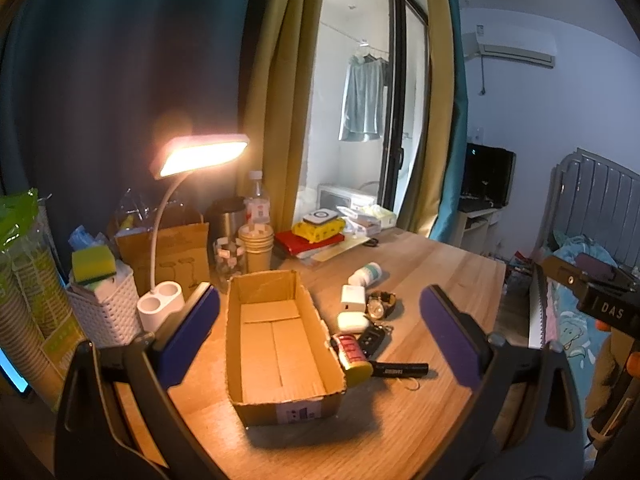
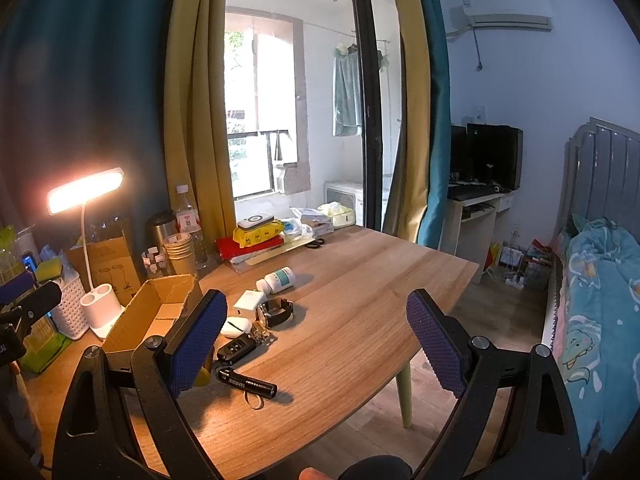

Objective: Organize rigid objects

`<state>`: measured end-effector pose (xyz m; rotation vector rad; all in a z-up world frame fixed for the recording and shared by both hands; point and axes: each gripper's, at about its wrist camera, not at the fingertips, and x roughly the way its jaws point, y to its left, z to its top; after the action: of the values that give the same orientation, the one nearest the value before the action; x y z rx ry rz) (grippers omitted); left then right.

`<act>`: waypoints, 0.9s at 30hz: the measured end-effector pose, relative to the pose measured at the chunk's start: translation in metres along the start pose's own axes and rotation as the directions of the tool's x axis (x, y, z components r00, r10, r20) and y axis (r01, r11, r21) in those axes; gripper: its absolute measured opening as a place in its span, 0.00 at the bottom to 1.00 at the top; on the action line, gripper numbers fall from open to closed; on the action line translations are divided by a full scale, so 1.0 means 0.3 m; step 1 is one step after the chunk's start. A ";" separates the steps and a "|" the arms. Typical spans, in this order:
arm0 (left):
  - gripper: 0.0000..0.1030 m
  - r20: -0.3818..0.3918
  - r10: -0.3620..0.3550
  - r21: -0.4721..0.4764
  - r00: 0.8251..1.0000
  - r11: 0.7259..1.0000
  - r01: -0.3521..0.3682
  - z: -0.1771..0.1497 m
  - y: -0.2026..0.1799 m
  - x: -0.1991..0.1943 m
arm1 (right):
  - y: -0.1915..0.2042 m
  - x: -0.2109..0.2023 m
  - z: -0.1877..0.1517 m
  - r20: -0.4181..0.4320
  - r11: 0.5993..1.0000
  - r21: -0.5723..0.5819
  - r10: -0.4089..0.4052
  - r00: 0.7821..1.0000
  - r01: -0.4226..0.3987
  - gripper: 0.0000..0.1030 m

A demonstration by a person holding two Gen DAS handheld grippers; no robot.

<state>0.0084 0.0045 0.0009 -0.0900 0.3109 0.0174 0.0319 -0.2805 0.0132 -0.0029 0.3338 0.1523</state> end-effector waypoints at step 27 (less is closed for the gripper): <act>0.98 0.017 0.017 -0.008 1.000 1.000 -0.017 0.013 0.004 -0.014 | 0.000 -0.001 0.002 0.001 1.000 0.004 0.002 1.000 -0.002 0.91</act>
<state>0.0055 0.0060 0.0059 -0.0954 0.2946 0.0360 0.0319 -0.2806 0.0138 0.0017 0.3336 0.1532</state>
